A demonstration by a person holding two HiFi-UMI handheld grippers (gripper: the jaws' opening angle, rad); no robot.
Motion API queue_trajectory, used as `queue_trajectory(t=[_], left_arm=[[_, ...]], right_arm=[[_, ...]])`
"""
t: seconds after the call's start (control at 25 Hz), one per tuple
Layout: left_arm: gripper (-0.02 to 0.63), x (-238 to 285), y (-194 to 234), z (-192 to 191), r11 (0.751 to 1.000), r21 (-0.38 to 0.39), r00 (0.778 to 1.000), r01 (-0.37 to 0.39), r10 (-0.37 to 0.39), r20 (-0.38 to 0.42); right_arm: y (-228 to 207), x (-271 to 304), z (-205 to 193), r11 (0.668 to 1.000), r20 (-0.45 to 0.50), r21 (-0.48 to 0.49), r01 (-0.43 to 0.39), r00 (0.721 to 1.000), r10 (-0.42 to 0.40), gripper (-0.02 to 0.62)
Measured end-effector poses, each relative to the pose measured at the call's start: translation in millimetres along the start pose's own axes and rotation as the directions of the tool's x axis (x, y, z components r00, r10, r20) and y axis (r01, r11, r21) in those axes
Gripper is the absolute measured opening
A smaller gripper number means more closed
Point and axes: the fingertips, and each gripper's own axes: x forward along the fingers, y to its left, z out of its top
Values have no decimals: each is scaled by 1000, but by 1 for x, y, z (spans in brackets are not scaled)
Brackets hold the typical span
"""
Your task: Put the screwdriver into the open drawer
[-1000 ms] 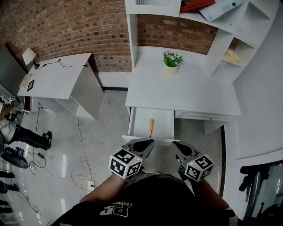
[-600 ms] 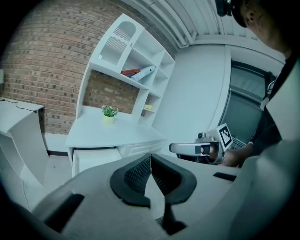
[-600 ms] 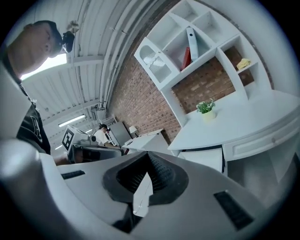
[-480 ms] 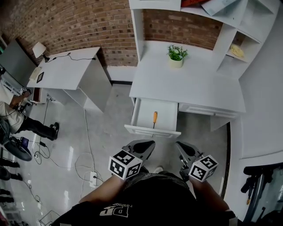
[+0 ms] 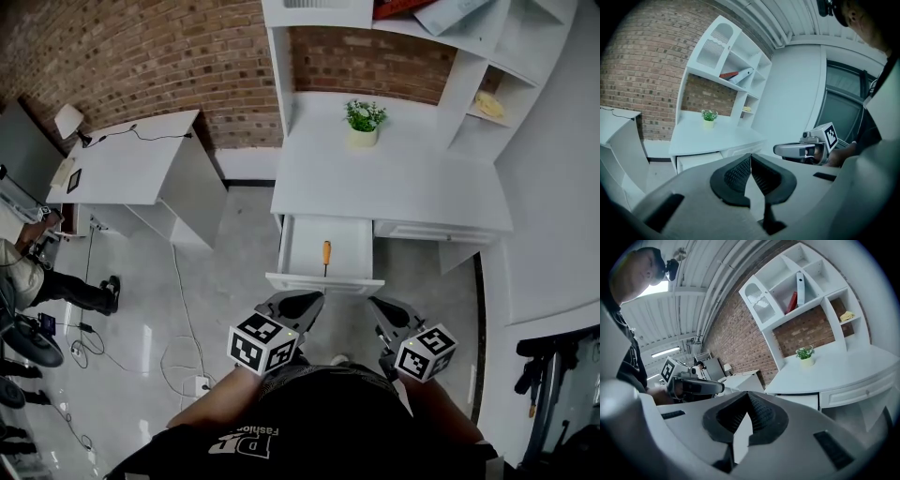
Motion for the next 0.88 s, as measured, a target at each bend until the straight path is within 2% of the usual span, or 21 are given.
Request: queue_trajectory(t=[0.36,0.88], left_arm=[[20,-24,28,-8,1000,5,1000,21,-21,-8],[20,-34,39,-24,999,10,998,47,-46,-53]], right_arm=[[29,18,-7,999,-9,-15,44,999,-44,5],[36,30,-28,996,-56,16,88,995,-87,5]])
